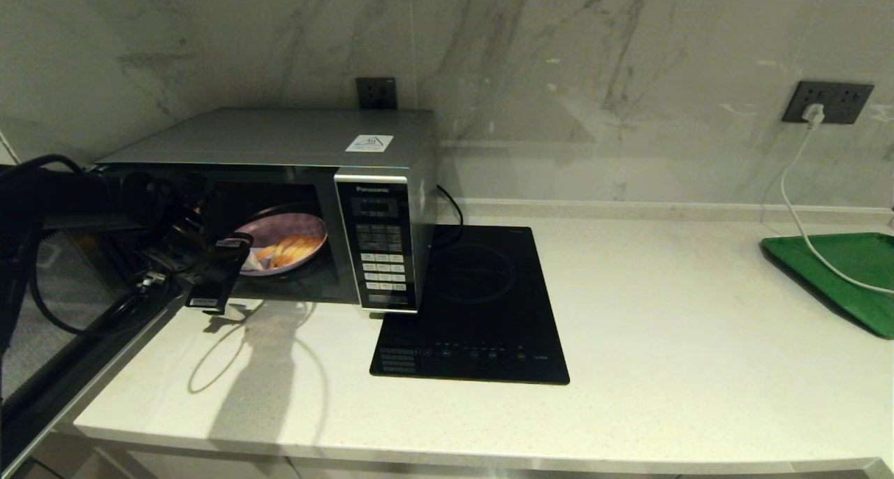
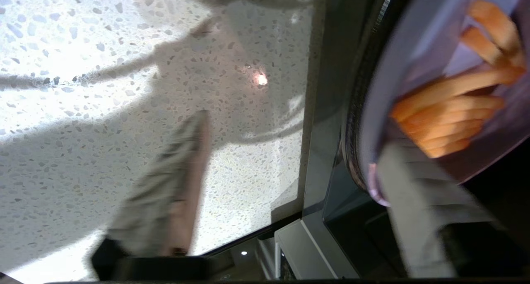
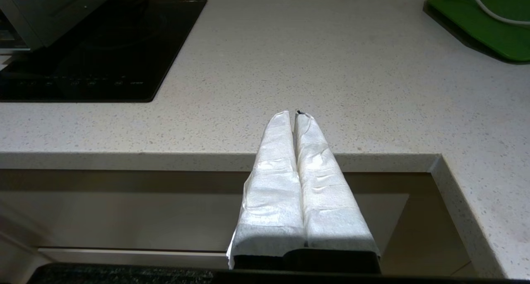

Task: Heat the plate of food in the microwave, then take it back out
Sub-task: Take the plate out of the microwave

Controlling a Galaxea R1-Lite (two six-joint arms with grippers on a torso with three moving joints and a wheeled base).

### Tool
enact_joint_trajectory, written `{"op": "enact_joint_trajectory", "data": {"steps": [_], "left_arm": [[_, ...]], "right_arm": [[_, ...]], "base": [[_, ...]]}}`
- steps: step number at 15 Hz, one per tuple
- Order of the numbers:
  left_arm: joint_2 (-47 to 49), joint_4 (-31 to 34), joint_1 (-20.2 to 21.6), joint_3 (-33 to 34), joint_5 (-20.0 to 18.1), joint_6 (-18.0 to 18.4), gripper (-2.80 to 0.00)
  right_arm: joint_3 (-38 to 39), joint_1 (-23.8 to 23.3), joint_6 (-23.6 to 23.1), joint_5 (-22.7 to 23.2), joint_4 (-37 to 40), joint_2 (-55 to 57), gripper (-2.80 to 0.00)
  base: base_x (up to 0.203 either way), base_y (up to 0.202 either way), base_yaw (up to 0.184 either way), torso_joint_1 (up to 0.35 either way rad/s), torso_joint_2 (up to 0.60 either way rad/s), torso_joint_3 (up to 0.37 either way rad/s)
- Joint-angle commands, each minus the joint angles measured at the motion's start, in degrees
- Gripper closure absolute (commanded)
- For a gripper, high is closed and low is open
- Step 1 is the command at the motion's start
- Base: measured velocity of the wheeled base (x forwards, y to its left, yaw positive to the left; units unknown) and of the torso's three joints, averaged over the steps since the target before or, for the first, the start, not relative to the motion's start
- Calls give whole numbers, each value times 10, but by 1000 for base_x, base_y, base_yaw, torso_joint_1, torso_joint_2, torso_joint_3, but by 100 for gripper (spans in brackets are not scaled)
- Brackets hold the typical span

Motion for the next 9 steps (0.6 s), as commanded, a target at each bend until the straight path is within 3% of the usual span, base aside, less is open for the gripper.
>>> {"op": "enact_joint_trajectory", "data": {"steps": [1, 9], "left_arm": [[-6, 2, 0, -2, 1, 1, 0], [-9, 2, -2, -4, 0, 0, 0]], "right_arm": [[0, 0, 0, -1, 0, 0, 0], [0, 0, 0, 0, 0, 0, 0]], "base": [[0, 0, 0, 0, 0, 0], [0, 0, 0, 0, 0, 0]]}}
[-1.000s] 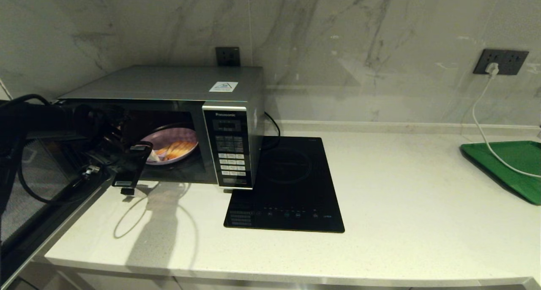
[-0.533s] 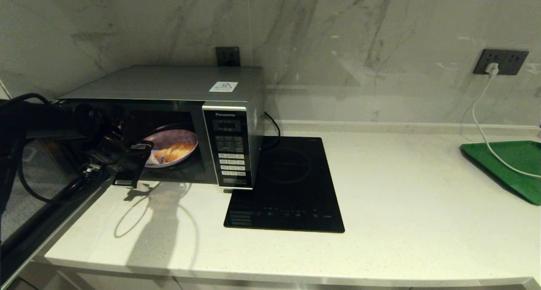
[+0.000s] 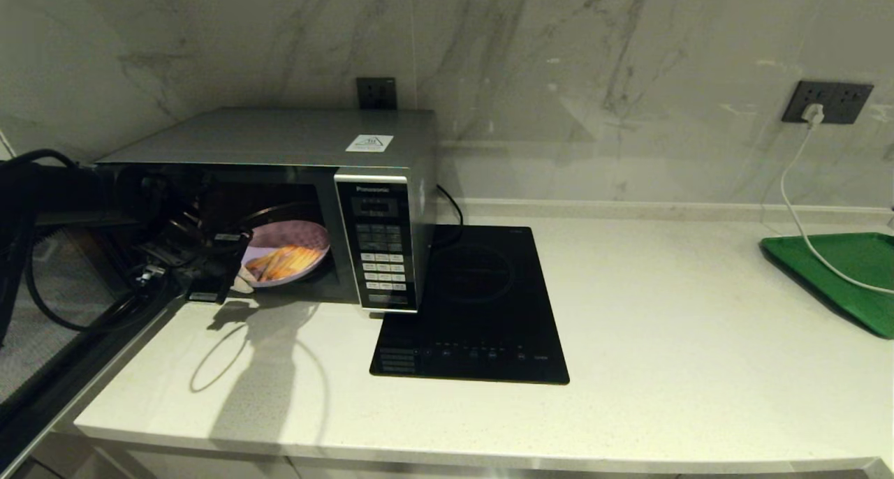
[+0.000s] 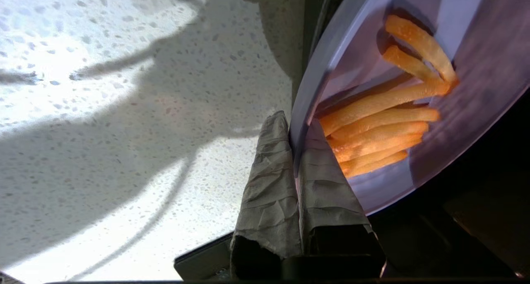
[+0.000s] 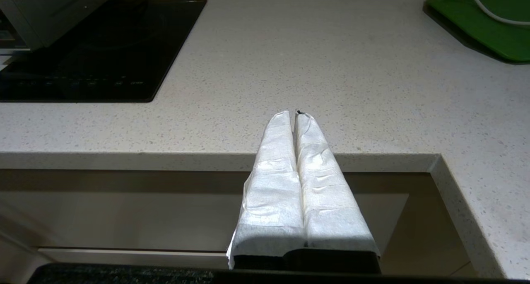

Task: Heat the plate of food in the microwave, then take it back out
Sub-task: Take the plate out of the microwave

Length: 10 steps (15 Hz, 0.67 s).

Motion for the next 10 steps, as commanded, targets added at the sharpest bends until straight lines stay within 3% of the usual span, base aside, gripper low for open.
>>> {"op": "enact_joint_trajectory", "data": {"steps": [1, 10], "left_arm": [[-1, 2, 0, -1, -1, -5, 0], [-32, 6, 13, 5, -8, -3, 0]], "right_arm": [[0, 0, 0, 0, 0, 0, 0], [0, 0, 0, 0, 0, 0, 0]], "base": [[0, 0, 0, 0, 0, 0], [0, 0, 0, 0, 0, 0]]}}
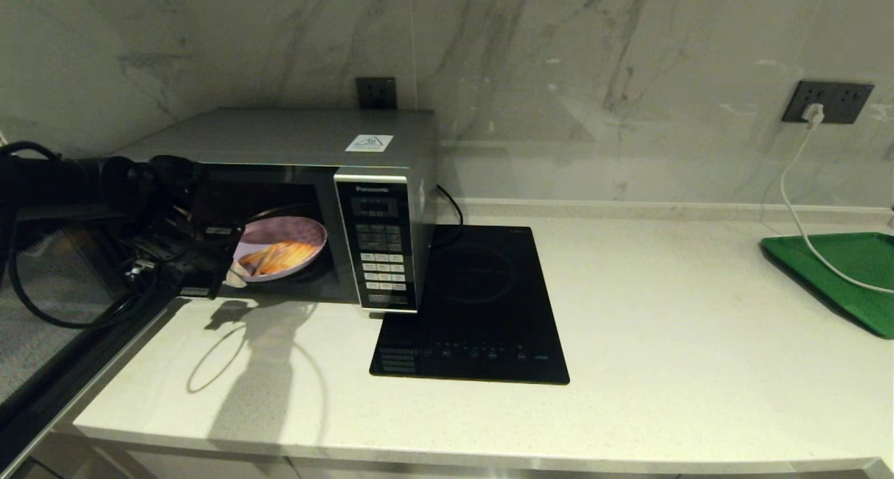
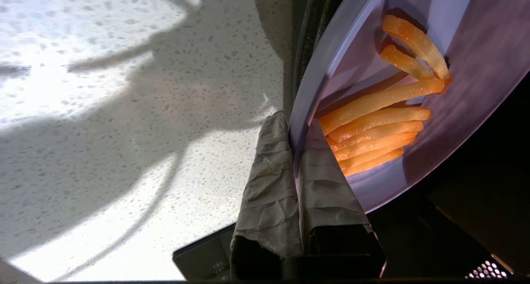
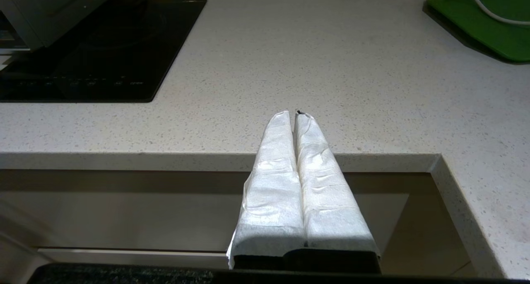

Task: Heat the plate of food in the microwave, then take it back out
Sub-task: Take the plate out of the microwave

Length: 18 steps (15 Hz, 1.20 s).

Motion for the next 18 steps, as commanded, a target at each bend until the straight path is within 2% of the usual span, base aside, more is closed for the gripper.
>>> {"op": "enact_joint_trajectory", "data": {"steps": [1, 3, 6, 10, 15, 18], "left_arm": [[-17, 3, 9, 7, -9, -3, 0], [-29, 3, 18, 13, -22, 8, 0], [-49, 3, 27, 45, -22, 48, 0], [-81, 1, 45, 89, -19, 122, 0], [-98, 0, 67, 100, -9, 219, 0], [-101, 1, 67, 122, -13, 243, 0]], "right_arm": [[1, 0, 0, 0, 0, 0, 0], [0, 0, 0, 0, 0, 0, 0], [0, 0, 0, 0, 0, 0, 0], [0, 1, 0, 0, 0, 0, 0], [0, 0, 0, 0, 0, 0, 0], [0, 0, 0, 0, 0, 0, 0]], "base": [[0, 0, 0, 0, 0, 0], [0, 0, 0, 0, 0, 0], [0, 0, 0, 0, 0, 0], [0, 0, 0, 0, 0, 0], [0, 0, 0, 0, 0, 0], [0, 0, 0, 0, 0, 0]]}}
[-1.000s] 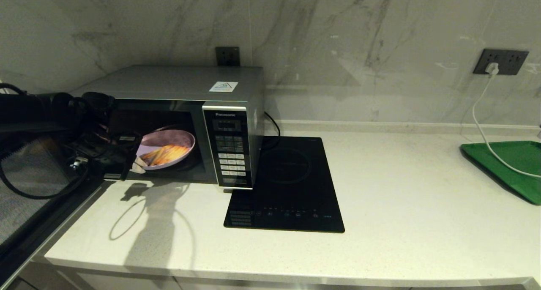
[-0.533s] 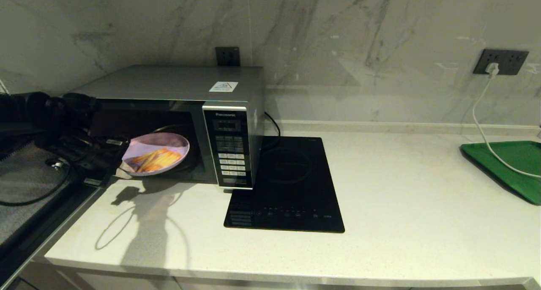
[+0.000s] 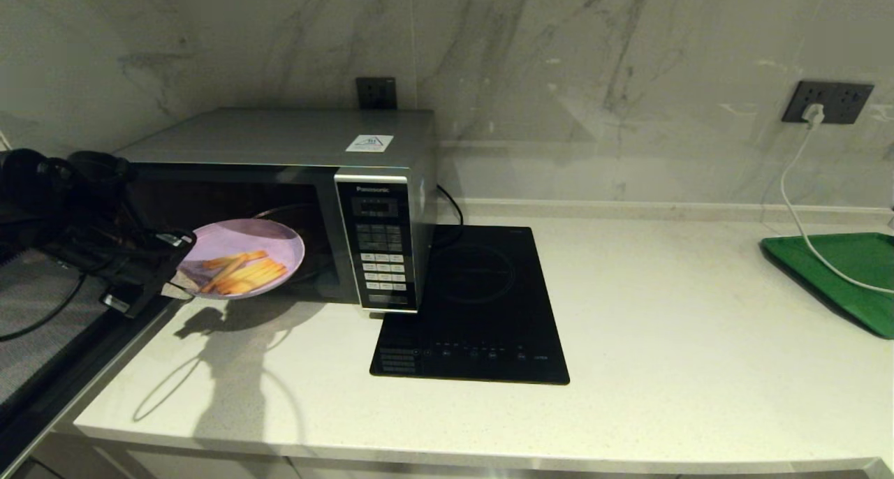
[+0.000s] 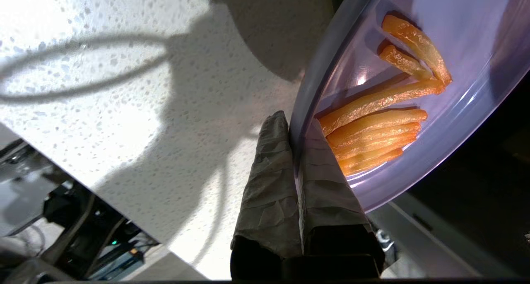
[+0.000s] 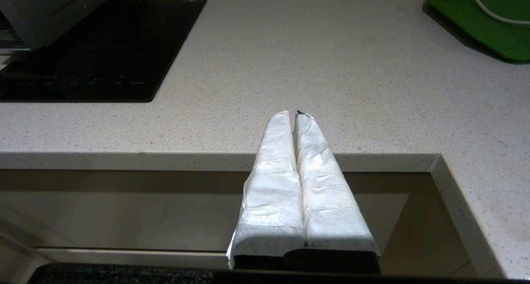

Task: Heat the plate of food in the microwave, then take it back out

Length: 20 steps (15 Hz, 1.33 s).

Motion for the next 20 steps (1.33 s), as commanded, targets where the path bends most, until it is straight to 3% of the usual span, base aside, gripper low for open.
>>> {"op": "enact_joint_trajectory", "data": {"steps": [1, 6, 9, 10, 16, 20], "left_arm": [[-4, 3, 1, 28, -5, 0, 0], [1, 3, 19, 70, -86, -4, 0], [-6, 4, 27, 87, -124, -55, 0], [-16, 4, 34, 102, -134, -57, 0], [-107, 8, 39, 158, -141, -58, 0], [-171, 8, 36, 257, -149, -49, 0]], "right_arm": [[0, 0, 0, 0, 0, 0, 0], [0, 0, 0, 0, 0, 0, 0], [0, 0, 0, 0, 0, 0, 0], [0, 0, 0, 0, 0, 0, 0], [0, 0, 0, 0, 0, 0, 0], [0, 0, 0, 0, 0, 0, 0]], "base": [[0, 0, 0, 0, 0, 0], [0, 0, 0, 0, 0, 0], [0, 0, 0, 0, 0, 0], [0, 0, 0, 0, 0, 0], [0, 0, 0, 0, 0, 0], [0, 0, 0, 0, 0, 0]]}}
